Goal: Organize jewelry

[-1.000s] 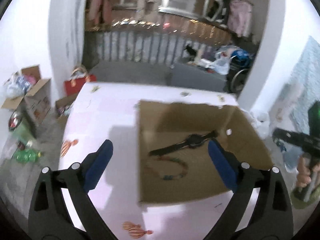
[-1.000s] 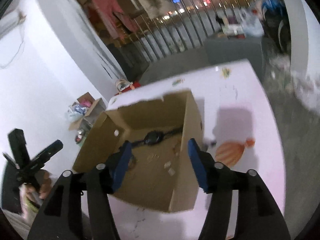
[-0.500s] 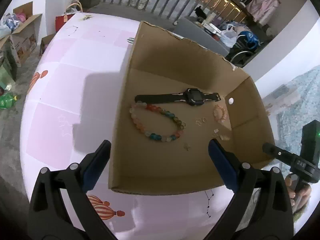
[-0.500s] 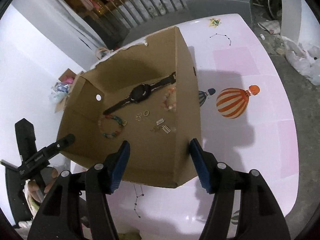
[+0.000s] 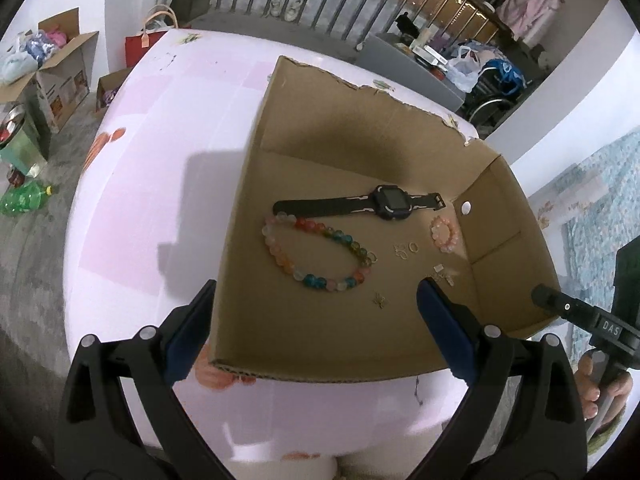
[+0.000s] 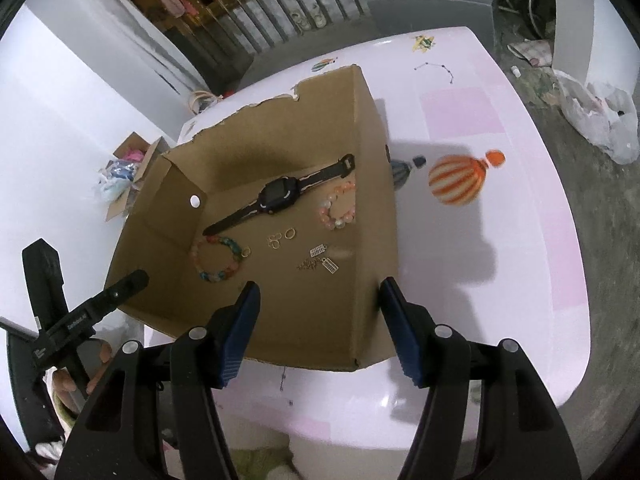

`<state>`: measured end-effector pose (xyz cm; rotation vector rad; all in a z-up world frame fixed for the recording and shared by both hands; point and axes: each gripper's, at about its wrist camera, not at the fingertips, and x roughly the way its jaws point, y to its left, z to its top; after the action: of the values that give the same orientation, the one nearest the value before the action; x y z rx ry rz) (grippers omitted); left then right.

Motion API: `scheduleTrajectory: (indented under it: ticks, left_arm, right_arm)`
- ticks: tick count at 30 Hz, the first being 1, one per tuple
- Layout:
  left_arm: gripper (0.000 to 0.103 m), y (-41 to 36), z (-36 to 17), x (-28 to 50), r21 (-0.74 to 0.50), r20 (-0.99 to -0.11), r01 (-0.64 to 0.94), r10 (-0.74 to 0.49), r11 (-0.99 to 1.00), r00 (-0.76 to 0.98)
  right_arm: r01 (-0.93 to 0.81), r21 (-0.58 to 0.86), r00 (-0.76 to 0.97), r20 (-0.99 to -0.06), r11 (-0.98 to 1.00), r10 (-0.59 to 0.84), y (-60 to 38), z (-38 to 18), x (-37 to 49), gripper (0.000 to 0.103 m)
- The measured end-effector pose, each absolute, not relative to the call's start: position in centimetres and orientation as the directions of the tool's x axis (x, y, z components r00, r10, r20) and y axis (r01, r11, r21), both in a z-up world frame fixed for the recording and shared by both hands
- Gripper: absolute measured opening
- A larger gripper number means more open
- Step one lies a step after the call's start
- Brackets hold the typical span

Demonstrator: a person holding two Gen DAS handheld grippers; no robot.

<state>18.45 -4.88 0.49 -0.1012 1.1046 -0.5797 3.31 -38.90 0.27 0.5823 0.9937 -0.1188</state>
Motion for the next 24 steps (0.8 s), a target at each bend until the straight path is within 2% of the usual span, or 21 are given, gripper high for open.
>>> scheduleTrajectory:
  ticks: [8,16,18,24]
  left_arm:
    - [0.093,-3.1,-1.0,15.4,-0.365,-0.822,0.382,-0.487,0.849,0.297]
    - [0.094,-2.5,0.2,12.8,-0.317,-0.768,0.438,-0.499,0.841,0.402]
    - [0.094,-2.2,1.1,11.4,-0.277,-0.734,0.466,-0.498,0.84,0.462]
    - [0.094,-0.5,2.5,8.2,-0.193,-0.676,0.408,-0.423,0.892,0.604]
  right_arm:
    - [0.356,0.406,0.558,-0.815,0.841,0.157,-37.4,-1.0,0.0,0.062]
    - [0.349,0.376,0.621,-0.779,0.859,0.089,-36.4,0.0,-1.9,0.062]
    - [0.35,0.332,0.641,-0.767,0.876,0.034,-35.6,0.8,-2.8,0.073]
    - [0.352,0.179,0.698,-0.704,0.919,-0.13,-32.6,2.7,-5.3,0.09]
